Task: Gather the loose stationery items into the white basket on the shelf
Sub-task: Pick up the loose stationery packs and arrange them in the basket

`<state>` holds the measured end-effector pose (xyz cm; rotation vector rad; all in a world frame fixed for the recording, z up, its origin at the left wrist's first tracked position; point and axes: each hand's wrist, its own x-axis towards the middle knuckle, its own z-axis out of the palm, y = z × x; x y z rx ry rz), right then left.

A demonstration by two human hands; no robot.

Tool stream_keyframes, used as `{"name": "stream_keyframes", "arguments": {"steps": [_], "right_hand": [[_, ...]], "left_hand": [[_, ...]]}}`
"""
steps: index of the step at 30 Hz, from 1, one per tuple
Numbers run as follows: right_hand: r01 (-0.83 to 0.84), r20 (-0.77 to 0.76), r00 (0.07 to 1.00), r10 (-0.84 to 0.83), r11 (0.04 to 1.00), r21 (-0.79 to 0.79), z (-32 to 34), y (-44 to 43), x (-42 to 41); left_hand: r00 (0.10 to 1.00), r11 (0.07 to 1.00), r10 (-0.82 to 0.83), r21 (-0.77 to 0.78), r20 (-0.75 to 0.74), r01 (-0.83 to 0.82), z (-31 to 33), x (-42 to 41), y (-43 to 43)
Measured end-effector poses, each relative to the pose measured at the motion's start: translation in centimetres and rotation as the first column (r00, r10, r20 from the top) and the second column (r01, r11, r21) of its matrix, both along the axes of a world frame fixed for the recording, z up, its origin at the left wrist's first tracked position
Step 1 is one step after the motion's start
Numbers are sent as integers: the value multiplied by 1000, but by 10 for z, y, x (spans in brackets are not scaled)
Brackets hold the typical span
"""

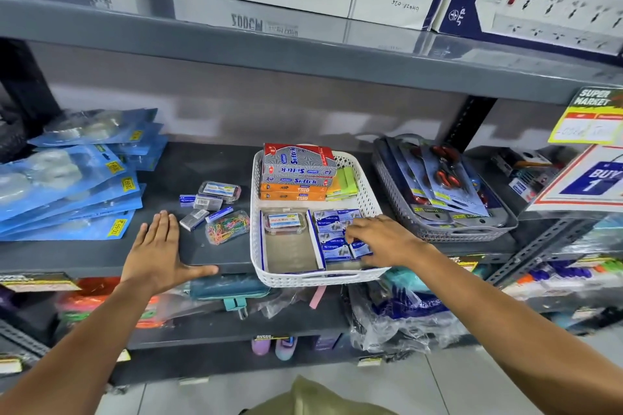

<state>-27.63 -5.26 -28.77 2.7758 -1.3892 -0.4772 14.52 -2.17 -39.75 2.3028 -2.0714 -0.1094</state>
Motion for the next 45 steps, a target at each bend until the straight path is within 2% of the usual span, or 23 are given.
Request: {"name": "stream_keyframes", "arguments": {"steps": [5, 11, 16, 20, 23, 26, 28, 32, 37, 40, 42, 45], "right_hand": [[17, -20, 1000, -19, 996, -89, -2, -2, -2], [82, 41, 996, -80, 995, -48, -5, -7, -6], [138, 297, 945, -136, 990, 16, 3, -12, 0], [89, 563, 825, -53, 995, -37, 16, -17, 34], [44, 646, 763, 24, 995, -89, 30, -22, 72], [-21, 699, 712, 67, 997, -75, 39, -30, 120], [-52, 696, 711, 97, 995, -86, 39, -38, 155], [-63, 605, 789, 105, 994, -90, 28, -56, 218], [-85, 376, 922, 97, 995, -48, 6, -66, 267], [-41, 265, 963, 45, 999, -23, -7, -71, 277], [-13, 250, 968, 16, 1000, -17, -14, -73, 279], [24, 307, 952, -16, 999, -21, -20, -76, 279]], "left_hand": [[1000, 1000, 1, 5, 5, -1, -1, 0, -1], [1000, 1000, 7, 0, -5, -7, 1, 0, -1], [1000, 1000, 2, 22, -29, -1, 11, 0, 3], [998, 1000, -6, 23, -64, 7, 16, 9, 7], [998, 1000, -19, 1, -60, 19, 15, 8, 7], [998, 999, -46, -21, -48, 45, 13, 10, 7], [998, 998, -52, -40, -38, 50, 11, 11, 7], [998, 997, -58, -50, -33, 56, 9, 11, 6], [998, 997, -58, -49, -25, 57, 7, 12, 5], [998, 997, -61, -53, -7, 60, 5, 12, 3], [998, 997, -62, -54, 8, 62, 4, 12, 3], [999, 997, -49, -57, 8, 49, 3, 12, 2]]}}
